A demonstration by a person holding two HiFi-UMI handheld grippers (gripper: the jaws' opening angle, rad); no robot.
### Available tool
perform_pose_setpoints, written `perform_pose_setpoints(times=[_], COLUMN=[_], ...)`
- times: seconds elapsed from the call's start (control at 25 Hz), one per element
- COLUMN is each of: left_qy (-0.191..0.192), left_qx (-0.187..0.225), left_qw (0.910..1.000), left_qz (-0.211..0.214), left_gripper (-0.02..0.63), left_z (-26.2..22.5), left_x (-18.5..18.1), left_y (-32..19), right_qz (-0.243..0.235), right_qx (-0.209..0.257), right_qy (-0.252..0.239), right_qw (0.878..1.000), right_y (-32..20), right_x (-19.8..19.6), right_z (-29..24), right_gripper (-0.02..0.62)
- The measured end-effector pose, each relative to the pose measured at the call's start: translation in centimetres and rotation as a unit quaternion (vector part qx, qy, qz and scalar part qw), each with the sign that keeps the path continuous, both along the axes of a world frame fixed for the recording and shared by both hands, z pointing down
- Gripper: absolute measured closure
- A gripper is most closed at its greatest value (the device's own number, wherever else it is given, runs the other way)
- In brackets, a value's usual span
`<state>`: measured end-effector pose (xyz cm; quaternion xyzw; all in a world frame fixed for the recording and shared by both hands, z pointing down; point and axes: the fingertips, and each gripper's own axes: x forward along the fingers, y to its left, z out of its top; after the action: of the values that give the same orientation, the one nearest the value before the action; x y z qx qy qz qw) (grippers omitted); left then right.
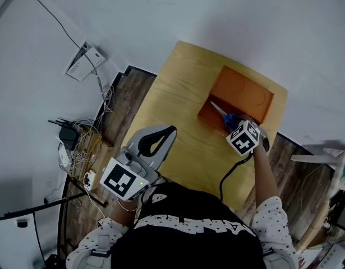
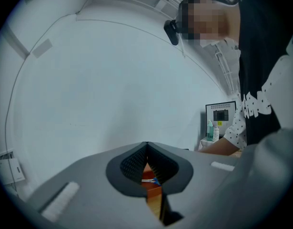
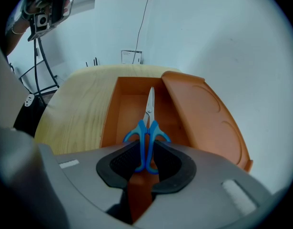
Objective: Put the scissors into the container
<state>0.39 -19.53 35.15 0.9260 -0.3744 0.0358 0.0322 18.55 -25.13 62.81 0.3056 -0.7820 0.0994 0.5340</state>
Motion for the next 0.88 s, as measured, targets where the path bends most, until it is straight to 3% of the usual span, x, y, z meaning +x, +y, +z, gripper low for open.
perform_pose_setpoints(times=[0.56,0.72,0.88], left_qy=[0.000,0.003,-0.003], left_qx=[-0.004,-0.002,-0.002], left_qw=[1.0000,1.0000,1.0000], left_qz=[-0.004,-0.002,-0.006], left_gripper=[0.604,0.604,0.604], left_z=[0.2,0.0,0.0], left_x=[-0.1,0.0,-0.4], left_y=[-0.2,0.2,0.5], right_qz=[-0.001,0.039,0.092], right_qx=[0.008,0.033,0.065], right_qy=[-0.002,-0.029,-0.078], right_qw=[1.000,0.998,0.991], right_y=[-0.2,-0.7,-0.8], right_x=[0.0,0.2,0.8], right_z=[-0.2,-1.2,-3.0], right_gripper=[0.480,0.491,0.581])
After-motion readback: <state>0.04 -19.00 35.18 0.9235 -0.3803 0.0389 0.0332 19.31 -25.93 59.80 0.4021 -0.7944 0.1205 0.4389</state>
